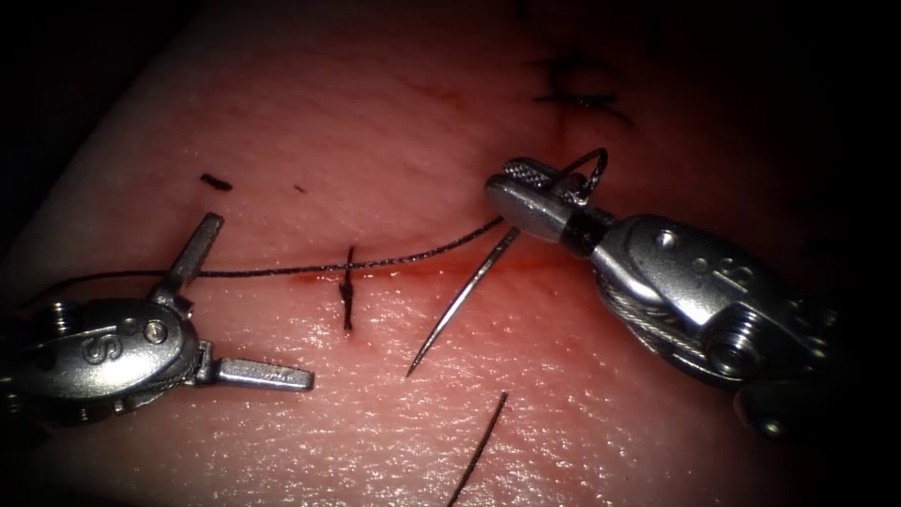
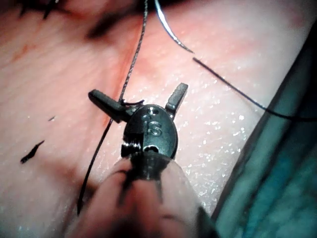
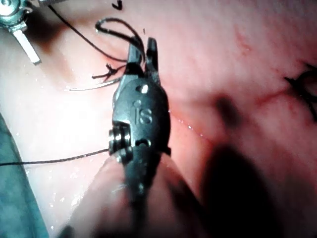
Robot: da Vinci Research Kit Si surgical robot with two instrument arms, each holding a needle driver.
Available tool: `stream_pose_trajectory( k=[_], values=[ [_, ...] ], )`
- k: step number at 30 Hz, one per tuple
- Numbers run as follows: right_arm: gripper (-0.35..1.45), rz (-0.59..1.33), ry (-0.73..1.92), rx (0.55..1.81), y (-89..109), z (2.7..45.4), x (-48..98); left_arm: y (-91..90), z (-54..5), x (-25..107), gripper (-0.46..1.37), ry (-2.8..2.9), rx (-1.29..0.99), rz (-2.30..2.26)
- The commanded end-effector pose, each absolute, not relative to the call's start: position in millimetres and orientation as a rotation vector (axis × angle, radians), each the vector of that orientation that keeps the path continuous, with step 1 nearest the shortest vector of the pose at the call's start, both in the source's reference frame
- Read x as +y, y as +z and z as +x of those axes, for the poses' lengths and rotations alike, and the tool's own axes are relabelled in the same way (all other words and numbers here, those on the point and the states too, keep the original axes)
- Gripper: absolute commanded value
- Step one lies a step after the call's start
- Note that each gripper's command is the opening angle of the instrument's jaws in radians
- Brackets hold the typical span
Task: Wound Closure
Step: Pass needle to right grasper, then insert needle into flesh above wound
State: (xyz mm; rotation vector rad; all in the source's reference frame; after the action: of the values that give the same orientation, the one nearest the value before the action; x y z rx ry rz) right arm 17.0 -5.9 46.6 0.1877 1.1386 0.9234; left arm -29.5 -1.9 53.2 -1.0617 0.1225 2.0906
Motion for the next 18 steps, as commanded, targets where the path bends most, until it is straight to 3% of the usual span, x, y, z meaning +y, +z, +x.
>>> stream_pose_trajectory(
  k=[1, 10, 12, 14, 15, 18],
  values=[
    [-0.35, 0.192, 0.920, 1.137, 46.6, 17.0, -6.0, 53.3, -29.7, -1.5, 1.16, 2.144, 0.134, -1.053],
    [-0.35, 0.203, 0.912, 1.133, 46.6, 17.2, -6.5, 54.0, -32.6, -0.7, 1.02, 2.409, 0.272, -0.974],
    [-0.35, 0.203, 0.911, 1.133, 46.6, 17.2, -6.5, 54.1, -32.9, -0.7, 0.81, 2.447, 0.267, -0.929],
    [-0.35, 0.203, 0.911, 1.133, 46.5, 17.2, -6.5, 54.1, -32.9, -0.7, -0.23, 2.464, 0.262, -0.882],
    [-0.35, 0.203, 0.911, 1.133, 46.5, 17.2, -6.5, 54.0, -32.8, -0.8, -0.35, 2.464, 0.272, -0.857],
    [-0.35, 0.204, 0.910, 1.131, 46.6, 17.2, -6.6, 53.6, -32.4, -0.5, -0.35, 2.460, 0.275, -0.833]
  ],
)
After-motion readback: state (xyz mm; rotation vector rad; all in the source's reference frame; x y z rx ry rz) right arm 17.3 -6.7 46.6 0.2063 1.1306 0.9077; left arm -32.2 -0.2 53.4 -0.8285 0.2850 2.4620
